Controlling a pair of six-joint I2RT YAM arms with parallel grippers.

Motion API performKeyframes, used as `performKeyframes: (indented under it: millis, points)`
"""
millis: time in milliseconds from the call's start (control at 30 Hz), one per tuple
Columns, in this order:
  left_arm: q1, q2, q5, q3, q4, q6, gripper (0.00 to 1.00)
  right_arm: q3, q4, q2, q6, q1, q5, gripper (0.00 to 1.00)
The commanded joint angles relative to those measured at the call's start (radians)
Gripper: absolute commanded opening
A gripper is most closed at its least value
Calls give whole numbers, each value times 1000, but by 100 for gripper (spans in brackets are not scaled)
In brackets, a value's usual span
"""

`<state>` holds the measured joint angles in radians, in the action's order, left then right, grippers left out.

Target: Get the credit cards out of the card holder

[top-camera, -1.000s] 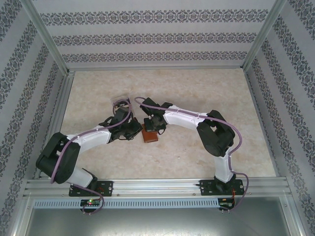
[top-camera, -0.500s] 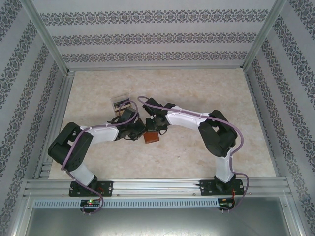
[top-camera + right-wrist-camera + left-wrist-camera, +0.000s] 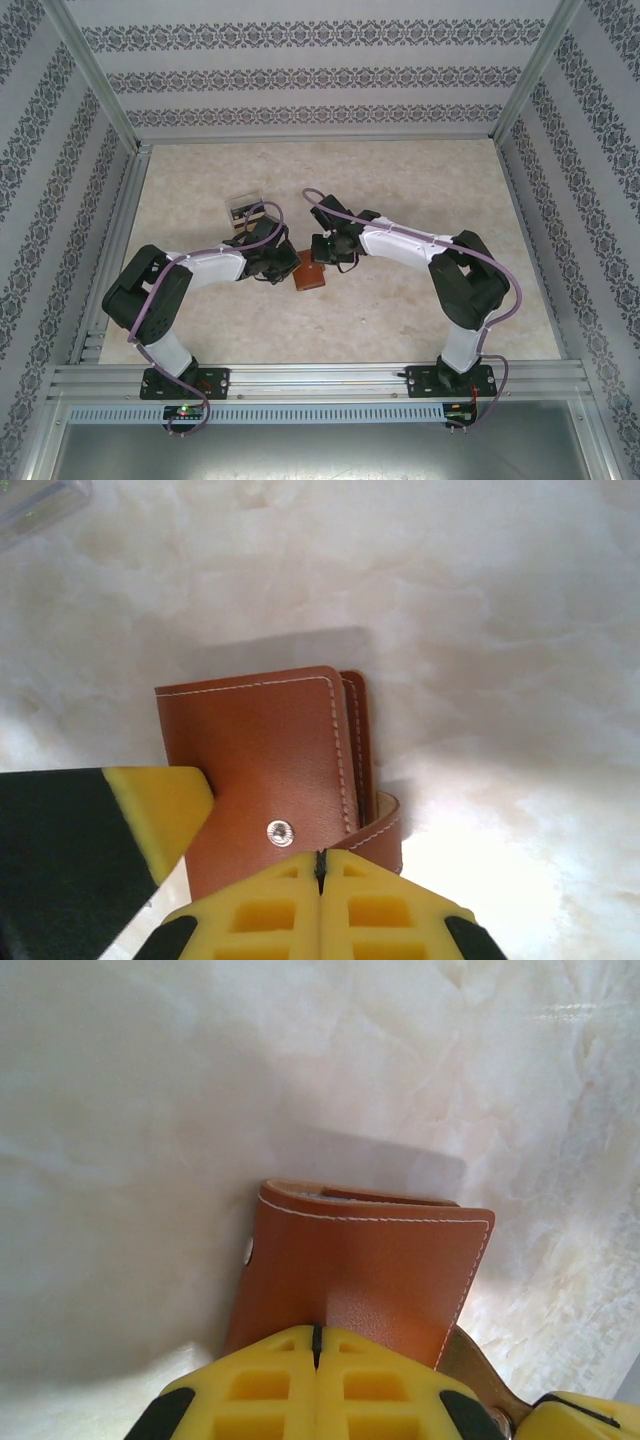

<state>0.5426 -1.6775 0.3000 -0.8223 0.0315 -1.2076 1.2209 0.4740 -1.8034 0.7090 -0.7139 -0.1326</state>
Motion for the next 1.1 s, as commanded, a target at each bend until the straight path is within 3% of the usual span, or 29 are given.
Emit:
performKeyframes:
  millis: [0, 133, 200, 233, 333, 367, 533, 767, 1067]
  points:
    - [7, -40, -78, 9, 171, 41, 0, -35, 0, 66, 4, 22, -4, 0]
    - [7, 21, -99, -53, 230, 113, 0, -56, -37, 108, -16, 36, -66, 0]
    - [6, 66, -139, -94, 294, 158, 5, -42, -41, 110, -17, 30, -88, 0]
    - [4, 95, -160, -113, 326, 182, 12, -35, -49, 109, -15, 24, -105, 0]
    - [-5, 170, -212, -161, 408, 240, 50, -2, -60, 97, -2, 1, -135, 0]
    - [-12, 191, -230, -175, 434, 255, 58, 12, -59, 93, 2, -8, -140, 0]
    - [-50, 297, -271, -191, 526, 303, 60, 86, -67, 77, 23, -51, -161, 0]
    - [-91, 411, -294, -149, 564, 340, 78, 100, -62, 68, 33, -55, -149, 0]
    - [-91, 446, -241, -90, 518, 354, 80, -13, -61, 124, 23, -8, -116, 0]
